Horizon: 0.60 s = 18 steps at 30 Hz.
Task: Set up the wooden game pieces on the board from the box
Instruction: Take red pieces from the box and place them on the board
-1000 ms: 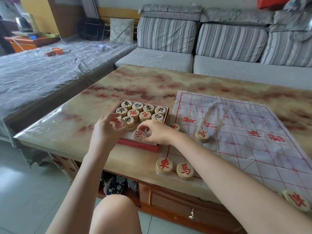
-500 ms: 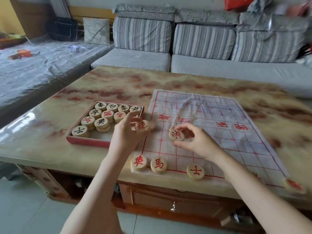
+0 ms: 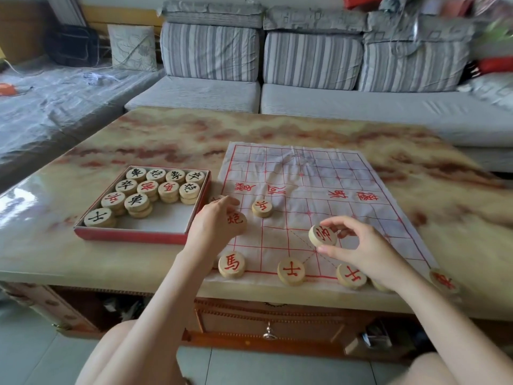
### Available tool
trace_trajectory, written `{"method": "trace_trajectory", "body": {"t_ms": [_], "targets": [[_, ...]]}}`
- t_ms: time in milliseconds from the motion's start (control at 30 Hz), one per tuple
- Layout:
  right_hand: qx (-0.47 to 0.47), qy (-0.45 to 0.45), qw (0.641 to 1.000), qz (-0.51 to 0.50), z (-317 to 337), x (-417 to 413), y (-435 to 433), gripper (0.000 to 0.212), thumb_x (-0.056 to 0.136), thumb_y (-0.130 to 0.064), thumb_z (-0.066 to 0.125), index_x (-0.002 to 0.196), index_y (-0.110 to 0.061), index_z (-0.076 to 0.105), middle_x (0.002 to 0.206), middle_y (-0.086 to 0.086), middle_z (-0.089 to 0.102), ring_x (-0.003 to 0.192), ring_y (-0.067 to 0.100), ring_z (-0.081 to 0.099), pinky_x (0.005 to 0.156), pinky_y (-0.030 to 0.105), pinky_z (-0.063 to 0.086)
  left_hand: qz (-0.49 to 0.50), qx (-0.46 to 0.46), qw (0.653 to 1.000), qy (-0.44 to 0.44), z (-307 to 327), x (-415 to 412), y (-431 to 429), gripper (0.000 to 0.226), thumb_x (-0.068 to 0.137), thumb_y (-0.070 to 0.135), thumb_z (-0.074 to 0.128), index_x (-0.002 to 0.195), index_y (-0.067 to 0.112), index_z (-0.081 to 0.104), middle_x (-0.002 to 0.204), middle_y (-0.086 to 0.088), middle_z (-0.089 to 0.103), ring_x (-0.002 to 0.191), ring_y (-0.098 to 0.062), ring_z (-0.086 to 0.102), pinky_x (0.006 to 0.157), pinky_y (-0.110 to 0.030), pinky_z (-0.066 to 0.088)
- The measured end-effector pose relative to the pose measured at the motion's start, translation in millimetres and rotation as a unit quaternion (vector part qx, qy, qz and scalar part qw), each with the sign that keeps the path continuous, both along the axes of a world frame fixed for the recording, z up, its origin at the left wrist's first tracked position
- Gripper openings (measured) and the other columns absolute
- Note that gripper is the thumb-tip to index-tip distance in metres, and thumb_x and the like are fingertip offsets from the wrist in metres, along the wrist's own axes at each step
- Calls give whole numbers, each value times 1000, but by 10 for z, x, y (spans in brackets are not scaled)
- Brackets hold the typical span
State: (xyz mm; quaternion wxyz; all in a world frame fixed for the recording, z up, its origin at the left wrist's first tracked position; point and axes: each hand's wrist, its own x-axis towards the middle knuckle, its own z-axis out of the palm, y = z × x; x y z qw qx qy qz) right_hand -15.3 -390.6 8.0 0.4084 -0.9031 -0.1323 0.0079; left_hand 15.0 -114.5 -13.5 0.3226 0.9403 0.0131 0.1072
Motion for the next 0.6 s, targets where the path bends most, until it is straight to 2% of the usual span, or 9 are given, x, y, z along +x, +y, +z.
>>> {"method": "trace_trajectory", "body": {"t_ms": [67, 200, 300, 367, 467, 533, 600], "targets": [[-10, -1, 1000, 3, -37, -36, -13, 42, 71, -36, 76, 109, -36, 59, 106, -19, 59, 103, -3, 51, 88, 15, 38, 7, 22, 1000, 4, -20, 27, -10, 49, 71, 28, 74, 117, 20, 58, 112, 1, 65, 103, -20, 57, 78, -26, 43], [-8, 10, 1000, 4, -83, -78, -51, 43, 71, -41, 74, 110, -40, 57, 110, -18, 59, 107, -1, 51, 98, 25, 39, 21, 49, 999, -10, -77, 43, -53, 45, 72, 32, 73, 114, 20, 60, 111, -2, 66, 103, -23, 57, 81, -31, 46], [-15, 6, 1000, 1, -65, -144, -68, 43, 71, -40, 75, 110, -41, 57, 108, -18, 55, 107, -3, 50, 99, 22, 36, 5, 52, 999, -7, -91, 33, -52, 51, 68, 34, 77, 115, 19, 61, 111, -4, 64, 106, -25, 54, 86, -32, 43], [-26, 9, 1000, -4, -48, -211, -80, 44, 70, -40, 76, 110, -42, 56, 108, -19, 49, 108, -3, 47, 95, 16, 34, 1, 32, 999, -36, -78, 13, -38, 49, 69, 33, 77, 114, 18, 62, 111, -2, 63, 107, -24, 52, 89, -32, 41], [-109, -25, 994, -3, -66, -292, -81, 43, 68, -46, 75, 106, -40, 56, 106, -29, 41, 111, 0, 35, 91, 20, 26, 25, -25, 994, -104, 8, -47, -52, 37, 75, 25, 73, 109, 14, 66, 105, -4, 65, 100, -26, 55, 89, -37, 45], [-153, -64, 986, 12, -121, -320, -61, 44, 65, -53, 73, 103, -40, 55, 107, -31, 42, 114, 1, 27, 91, 22, 22, 16, -31, 993, -113, 66, -86, -73, 30, 77, 20, 71, 106, 14, 67, 101, -4, 67, 97, -25, 58, 88, -38, 47], [-174, -83, 981, 20, -196, -320, -45, 47, 64, -59, 71, 104, -41, 54, 111, -27, 42, 116, 2, 25, 93, 22, 20, -3, -49, 993, -103, 95, -122, -84, 26, 78, 19, 70, 104, 17, 68, 98, 0, 69, 95, -21, 61, 88, -36, 50]]}}
